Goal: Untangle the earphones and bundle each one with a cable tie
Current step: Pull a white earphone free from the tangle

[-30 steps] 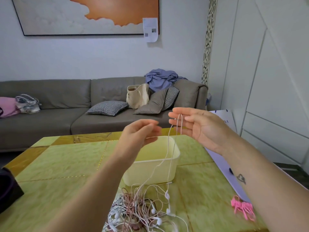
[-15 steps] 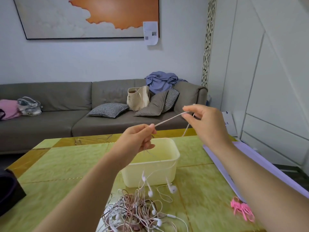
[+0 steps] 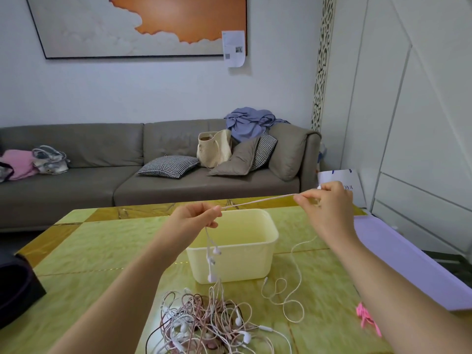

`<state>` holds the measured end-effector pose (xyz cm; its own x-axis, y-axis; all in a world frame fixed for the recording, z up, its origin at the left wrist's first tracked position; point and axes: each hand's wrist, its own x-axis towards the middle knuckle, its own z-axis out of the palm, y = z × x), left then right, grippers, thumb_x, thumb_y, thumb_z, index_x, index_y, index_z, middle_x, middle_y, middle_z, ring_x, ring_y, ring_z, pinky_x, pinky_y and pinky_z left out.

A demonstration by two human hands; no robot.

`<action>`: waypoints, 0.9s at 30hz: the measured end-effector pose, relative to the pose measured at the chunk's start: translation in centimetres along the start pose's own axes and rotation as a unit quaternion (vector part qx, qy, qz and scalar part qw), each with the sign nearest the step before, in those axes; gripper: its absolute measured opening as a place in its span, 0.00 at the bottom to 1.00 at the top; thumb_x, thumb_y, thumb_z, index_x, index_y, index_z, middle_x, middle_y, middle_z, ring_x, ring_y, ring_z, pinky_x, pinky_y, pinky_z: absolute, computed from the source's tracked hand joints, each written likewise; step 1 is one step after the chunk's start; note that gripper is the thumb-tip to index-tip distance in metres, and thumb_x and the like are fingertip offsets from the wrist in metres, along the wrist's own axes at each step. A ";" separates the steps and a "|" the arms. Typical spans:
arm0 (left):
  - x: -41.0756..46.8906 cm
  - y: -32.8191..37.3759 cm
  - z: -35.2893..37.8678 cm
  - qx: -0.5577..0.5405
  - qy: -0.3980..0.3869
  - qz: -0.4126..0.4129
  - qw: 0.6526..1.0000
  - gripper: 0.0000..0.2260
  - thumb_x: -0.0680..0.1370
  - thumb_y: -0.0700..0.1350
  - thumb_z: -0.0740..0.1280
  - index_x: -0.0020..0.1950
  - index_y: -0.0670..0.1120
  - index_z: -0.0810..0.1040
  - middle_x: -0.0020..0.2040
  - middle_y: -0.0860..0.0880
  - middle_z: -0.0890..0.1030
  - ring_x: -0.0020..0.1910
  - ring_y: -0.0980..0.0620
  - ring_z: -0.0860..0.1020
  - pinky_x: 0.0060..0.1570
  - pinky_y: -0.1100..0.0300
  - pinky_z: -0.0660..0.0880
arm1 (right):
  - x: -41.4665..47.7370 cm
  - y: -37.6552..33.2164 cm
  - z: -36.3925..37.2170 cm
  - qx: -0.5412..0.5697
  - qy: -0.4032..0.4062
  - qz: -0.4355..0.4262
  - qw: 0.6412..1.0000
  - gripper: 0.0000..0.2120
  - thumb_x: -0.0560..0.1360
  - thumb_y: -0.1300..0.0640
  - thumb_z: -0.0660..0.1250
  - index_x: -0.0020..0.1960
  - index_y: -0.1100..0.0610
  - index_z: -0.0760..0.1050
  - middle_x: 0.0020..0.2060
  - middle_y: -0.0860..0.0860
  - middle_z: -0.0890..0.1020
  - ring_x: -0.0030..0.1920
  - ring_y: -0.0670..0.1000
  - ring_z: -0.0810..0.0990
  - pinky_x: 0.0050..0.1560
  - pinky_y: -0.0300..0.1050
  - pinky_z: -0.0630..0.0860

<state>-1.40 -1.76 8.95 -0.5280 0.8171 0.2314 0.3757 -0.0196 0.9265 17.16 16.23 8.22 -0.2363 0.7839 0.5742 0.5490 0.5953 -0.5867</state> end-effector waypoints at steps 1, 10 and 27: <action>0.0 -0.1 0.0 0.013 0.002 0.001 1.000 0.09 0.77 0.47 0.66 0.38 0.48 0.80 0.32 0.56 0.79 0.41 0.56 0.80 0.56 0.55 0.72 | 0.1 0.2 -0.1 -0.004 0.007 0.007 1.000 0.08 0.72 0.49 0.71 0.47 0.51 0.84 0.46 0.50 0.68 0.56 0.58 0.68 0.48 0.41 0.60; 0.1 -0.9 0.8 -0.118 -0.027 -0.057 0.991 0.07 0.78 0.45 0.64 0.42 0.46 0.78 0.41 0.50 0.82 0.47 0.53 0.79 0.56 0.52 0.75 | -0.4 -0.2 -0.1 -0.003 -0.151 0.036 0.988 0.08 0.72 0.47 0.70 0.44 0.51 0.83 0.45 0.51 0.78 0.53 0.54 0.75 0.50 0.45 0.69; 0.1 0.9 2.8 -0.309 -0.035 -0.016 0.950 0.08 0.80 0.42 0.59 0.43 0.44 0.74 0.33 0.51 0.78 0.41 0.53 0.80 0.49 0.46 0.77 | -5.1 -3.5 2.1 0.191 -0.507 0.025 0.840 0.12 0.75 0.59 0.69 0.58 0.55 0.75 0.38 0.48 0.77 0.33 0.46 0.76 0.37 0.37 0.74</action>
<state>0.97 -0.07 8.96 -0.4717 0.8590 0.1992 -0.1700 -0.3102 0.9353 14.77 10.51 6.10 -0.8883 0.4422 -0.1244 0.3270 0.4185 -0.8473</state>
